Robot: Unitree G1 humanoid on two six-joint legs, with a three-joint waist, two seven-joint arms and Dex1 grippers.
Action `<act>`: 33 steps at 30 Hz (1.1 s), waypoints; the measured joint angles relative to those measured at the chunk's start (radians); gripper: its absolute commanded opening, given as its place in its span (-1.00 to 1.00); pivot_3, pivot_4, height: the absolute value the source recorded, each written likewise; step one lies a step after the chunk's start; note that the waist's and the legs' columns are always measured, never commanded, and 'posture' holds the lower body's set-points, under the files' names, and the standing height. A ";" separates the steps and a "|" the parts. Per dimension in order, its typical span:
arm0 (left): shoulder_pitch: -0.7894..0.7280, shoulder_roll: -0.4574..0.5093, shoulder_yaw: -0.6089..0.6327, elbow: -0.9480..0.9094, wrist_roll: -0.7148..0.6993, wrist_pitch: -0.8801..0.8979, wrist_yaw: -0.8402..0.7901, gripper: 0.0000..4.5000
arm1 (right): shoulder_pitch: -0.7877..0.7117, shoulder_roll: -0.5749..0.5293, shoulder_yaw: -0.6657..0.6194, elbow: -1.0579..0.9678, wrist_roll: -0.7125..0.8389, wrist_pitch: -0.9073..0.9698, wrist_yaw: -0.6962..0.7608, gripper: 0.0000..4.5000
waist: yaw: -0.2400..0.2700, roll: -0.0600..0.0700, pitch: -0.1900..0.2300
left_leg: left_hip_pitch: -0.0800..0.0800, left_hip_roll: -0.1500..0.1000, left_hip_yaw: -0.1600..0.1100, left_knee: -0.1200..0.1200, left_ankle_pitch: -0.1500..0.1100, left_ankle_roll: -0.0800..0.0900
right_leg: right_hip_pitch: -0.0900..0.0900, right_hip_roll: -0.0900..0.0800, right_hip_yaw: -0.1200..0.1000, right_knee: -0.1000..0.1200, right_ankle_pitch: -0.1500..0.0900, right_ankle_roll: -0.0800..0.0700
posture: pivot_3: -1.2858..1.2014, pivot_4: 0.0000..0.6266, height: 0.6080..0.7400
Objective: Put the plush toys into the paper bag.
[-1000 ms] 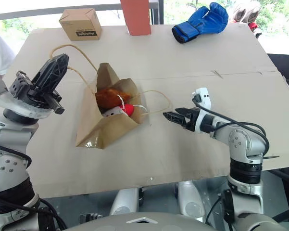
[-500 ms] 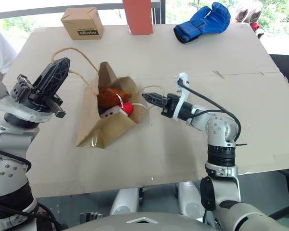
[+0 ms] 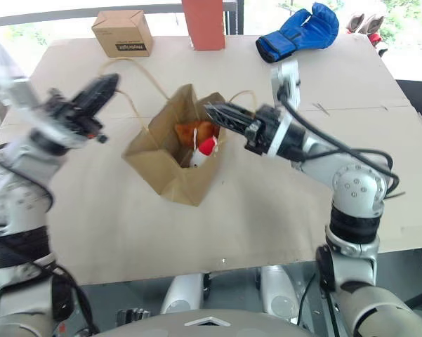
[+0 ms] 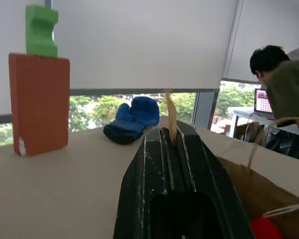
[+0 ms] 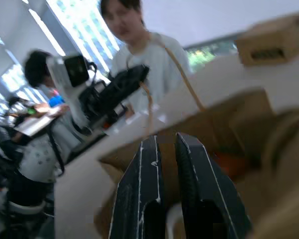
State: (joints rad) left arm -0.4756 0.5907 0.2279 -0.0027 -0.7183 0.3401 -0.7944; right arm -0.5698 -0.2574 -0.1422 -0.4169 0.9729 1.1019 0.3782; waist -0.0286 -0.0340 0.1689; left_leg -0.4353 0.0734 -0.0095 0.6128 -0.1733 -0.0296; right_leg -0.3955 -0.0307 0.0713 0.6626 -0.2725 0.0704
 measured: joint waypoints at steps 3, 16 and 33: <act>0.000 0.006 -0.026 0.029 0.005 0.027 -0.063 -0.60 | 0.001 -0.056 -0.004 -0.054 0.012 -0.004 0.007 -0.20 | -0.019 0.000 0.000 | -0.001 0.001 0.001 -0.001 0.000 0.000 | -0.002 0.001 0.001 0.000 0.000 0.000 | 0.03 -0.52 1.00; 0.258 0.146 0.181 -0.151 -0.209 0.271 -0.157 1.00 | 0.041 -0.389 -0.078 -0.169 0.226 0.008 0.118 1.00 | -0.007 0.000 0.001 | 0.001 0.001 0.001 -0.004 0.000 0.000 | -0.001 -0.001 0.000 -0.002 -0.003 -0.004 | 0.03 -0.52 1.00; 0.602 0.104 0.234 -0.523 -0.244 0.300 -0.045 1.00 | 0.138 -0.393 0.370 -0.046 -0.285 -0.345 0.357 -0.38 | -0.012 0.000 0.000 | 0.003 0.001 0.004 -0.002 0.000 0.000 | -0.001 -0.002 0.002 -0.002 -0.003 -0.005 | 0.03 -0.52 1.00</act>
State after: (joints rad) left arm 0.1265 0.6943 0.4620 -0.5260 -0.9621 0.6404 -0.8394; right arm -0.4318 -0.6506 0.2280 -0.4631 0.6884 0.7574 0.7354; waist -0.0405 -0.0345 0.1691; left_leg -0.4322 0.0745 -0.0056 0.6112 -0.1737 -0.0292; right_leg -0.3966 -0.0331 0.0728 0.6605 -0.2755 0.0658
